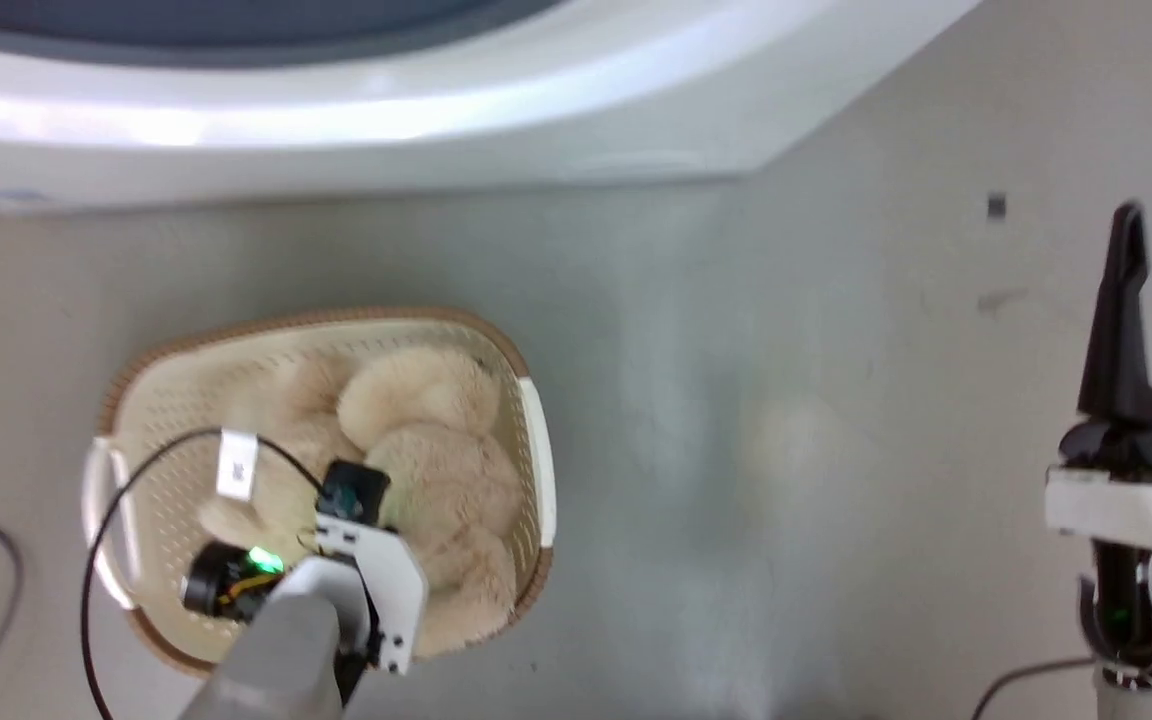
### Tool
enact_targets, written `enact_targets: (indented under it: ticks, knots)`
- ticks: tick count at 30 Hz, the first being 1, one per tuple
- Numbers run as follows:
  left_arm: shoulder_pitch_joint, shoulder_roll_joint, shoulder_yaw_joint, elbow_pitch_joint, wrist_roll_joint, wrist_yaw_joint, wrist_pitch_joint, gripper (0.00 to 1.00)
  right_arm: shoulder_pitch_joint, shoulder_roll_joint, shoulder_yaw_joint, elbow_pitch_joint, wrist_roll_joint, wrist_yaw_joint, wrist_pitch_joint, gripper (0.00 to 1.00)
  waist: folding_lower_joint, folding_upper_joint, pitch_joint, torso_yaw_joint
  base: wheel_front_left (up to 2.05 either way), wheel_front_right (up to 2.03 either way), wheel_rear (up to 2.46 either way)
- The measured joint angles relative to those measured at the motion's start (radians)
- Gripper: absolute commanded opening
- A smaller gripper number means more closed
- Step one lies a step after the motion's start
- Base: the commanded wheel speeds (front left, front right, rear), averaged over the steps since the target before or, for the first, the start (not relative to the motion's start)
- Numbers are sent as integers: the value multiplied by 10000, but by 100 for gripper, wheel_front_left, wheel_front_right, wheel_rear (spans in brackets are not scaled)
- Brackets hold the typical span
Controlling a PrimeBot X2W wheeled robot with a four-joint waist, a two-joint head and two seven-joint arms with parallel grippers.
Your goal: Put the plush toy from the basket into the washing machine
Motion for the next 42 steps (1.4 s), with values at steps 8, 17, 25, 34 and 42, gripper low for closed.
enact_targets:
  ticks: [8,17,25,34,42]
  knots:
    - [681,-226,-109,10,-123,-71,-853,0,772,0,-48,364,-136,0,0,100,0,0,-1656,312,0,0,0]
    - [1362,-347,-226,-391,-236,-86,-1281,0,1711,0,-203,673,-142,-2,0,100,-1,0,-3353,683,0,0,0]
    - [2259,-290,-163,-2282,-249,94,-1340,0,2332,2,-263,861,-140,-2,0,100,-2,0,-4585,1009,0,0,0]
    - [3013,-123,98,-4255,-102,387,-1340,0,2799,0,-261,947,-138,-2,0,100,-1,0,-5511,1252,0,0,0]
    - [3131,-61,621,-5751,-79,625,-1338,0,2918,2,-134,953,-136,-2,-2,100,-1,0,-5800,1145,0,0,0]
